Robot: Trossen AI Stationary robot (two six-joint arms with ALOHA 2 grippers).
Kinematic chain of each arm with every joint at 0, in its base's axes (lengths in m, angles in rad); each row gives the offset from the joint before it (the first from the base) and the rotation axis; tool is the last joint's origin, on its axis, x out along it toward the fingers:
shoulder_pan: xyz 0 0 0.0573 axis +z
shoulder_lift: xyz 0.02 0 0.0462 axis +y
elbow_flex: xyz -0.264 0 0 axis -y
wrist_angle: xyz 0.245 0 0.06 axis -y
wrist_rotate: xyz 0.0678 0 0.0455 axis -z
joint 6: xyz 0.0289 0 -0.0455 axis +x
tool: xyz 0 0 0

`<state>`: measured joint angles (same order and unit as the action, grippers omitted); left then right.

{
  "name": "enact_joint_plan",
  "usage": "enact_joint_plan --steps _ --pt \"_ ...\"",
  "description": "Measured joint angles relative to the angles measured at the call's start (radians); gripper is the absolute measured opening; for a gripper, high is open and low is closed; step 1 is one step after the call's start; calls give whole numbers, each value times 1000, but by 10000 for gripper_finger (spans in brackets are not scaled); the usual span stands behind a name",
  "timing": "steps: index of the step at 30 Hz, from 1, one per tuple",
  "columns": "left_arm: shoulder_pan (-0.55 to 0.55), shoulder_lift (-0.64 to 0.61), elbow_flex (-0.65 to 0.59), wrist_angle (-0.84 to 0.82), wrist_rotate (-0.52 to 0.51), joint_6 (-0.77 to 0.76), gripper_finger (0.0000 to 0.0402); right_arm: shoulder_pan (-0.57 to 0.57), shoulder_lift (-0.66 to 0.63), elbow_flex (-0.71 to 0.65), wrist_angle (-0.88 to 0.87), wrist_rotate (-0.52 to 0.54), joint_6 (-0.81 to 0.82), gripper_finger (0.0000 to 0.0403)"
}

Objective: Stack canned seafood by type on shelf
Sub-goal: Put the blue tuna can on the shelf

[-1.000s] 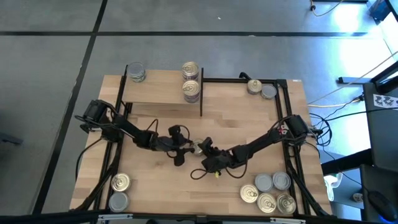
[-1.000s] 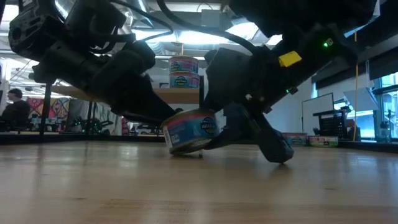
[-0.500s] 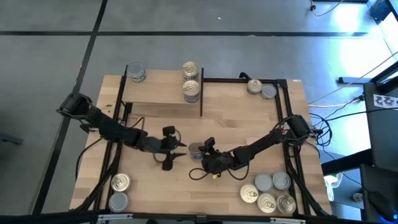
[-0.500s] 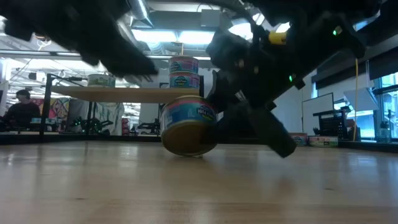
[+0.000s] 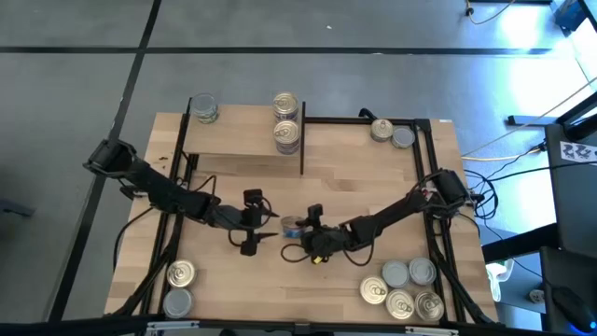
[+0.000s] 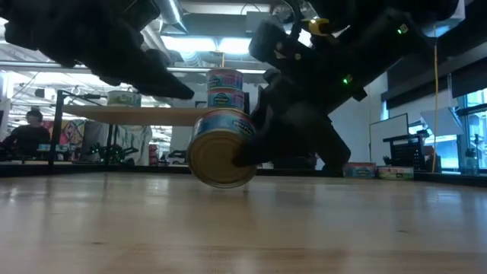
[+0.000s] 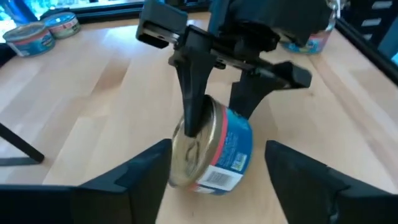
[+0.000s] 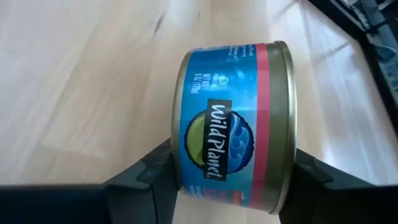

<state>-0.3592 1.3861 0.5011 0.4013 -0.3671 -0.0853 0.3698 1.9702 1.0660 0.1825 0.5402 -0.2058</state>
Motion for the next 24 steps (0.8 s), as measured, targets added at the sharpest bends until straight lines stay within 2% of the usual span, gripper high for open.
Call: enact_joint_plan --steps 5,13,18,21,24 --pt "-2 42 6 6 1 48 285 -6 -1 0 14 -46 12 196" --pt "-21 191 87 4 -1 120 287 -8 -2 2 54 -45 20 195" --pt "-27 244 118 1 -49 180 287 -13 -2 2 60 -46 60 195" --pt "-21 250 119 1 -71 192 278 -13 -2 2 81 -66 78 195" --pt "-18 250 119 2 -72 192 247 -13 -3 2 117 -89 90 195"
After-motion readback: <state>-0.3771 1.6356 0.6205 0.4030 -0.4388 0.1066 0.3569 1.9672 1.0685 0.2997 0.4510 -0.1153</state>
